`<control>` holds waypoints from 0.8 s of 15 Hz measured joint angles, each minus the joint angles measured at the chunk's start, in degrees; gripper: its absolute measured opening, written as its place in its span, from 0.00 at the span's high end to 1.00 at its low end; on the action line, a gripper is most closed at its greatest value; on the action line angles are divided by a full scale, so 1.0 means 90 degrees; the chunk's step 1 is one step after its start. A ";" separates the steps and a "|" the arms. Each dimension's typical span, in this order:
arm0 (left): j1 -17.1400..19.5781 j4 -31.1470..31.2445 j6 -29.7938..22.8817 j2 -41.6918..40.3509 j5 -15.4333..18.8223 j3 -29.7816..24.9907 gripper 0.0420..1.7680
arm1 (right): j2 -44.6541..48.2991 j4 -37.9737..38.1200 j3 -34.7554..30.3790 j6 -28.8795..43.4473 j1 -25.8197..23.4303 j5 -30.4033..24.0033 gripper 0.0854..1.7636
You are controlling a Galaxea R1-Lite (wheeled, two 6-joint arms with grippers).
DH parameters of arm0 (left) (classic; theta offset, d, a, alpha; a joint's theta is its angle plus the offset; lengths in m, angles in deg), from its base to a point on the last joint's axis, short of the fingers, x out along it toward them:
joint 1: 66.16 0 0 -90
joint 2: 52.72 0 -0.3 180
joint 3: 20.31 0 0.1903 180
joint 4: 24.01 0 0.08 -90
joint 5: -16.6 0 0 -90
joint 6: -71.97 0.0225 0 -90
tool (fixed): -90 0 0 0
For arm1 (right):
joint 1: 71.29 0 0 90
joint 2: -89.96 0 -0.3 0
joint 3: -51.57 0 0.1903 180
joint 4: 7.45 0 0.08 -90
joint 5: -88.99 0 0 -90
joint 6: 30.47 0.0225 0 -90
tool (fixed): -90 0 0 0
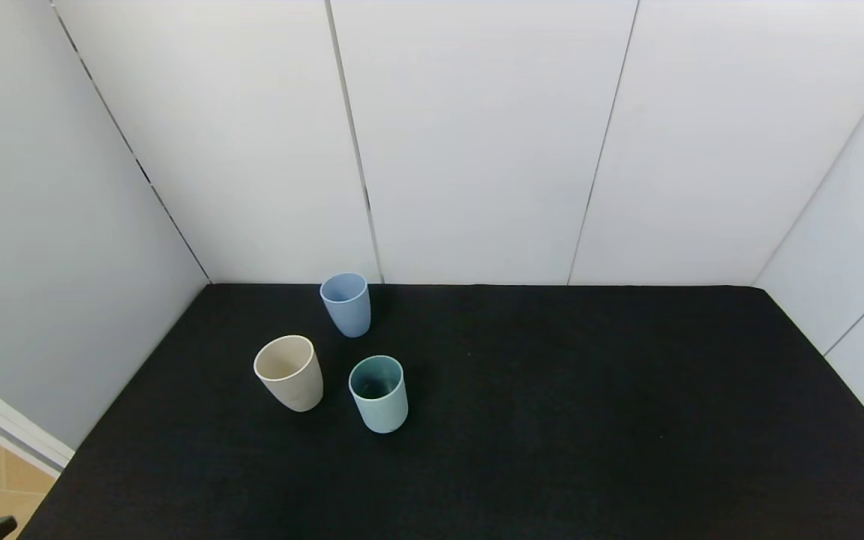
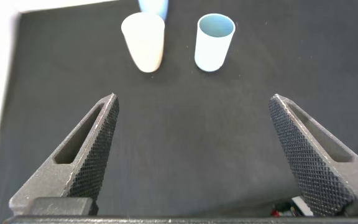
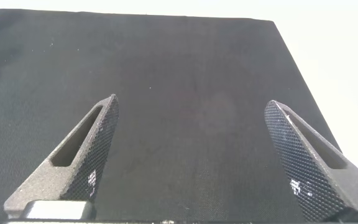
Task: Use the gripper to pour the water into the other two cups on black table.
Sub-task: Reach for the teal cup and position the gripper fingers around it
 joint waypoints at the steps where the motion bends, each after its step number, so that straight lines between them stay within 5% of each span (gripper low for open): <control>1: -0.0022 -0.0349 0.0049 0.0527 0.0035 0.0022 0.03 | 0.0000 0.0000 0.0000 0.0003 0.0000 0.0000 0.03; 6: -0.0775 -0.1399 0.0233 0.2815 -0.0092 0.0129 0.03 | 0.0000 0.0000 0.0000 0.0003 0.0000 0.0003 0.03; 12: -0.2236 -0.2778 0.0206 0.5070 -0.1223 0.0228 0.03 | 0.0000 0.0000 0.0000 0.0003 0.0000 0.0000 0.03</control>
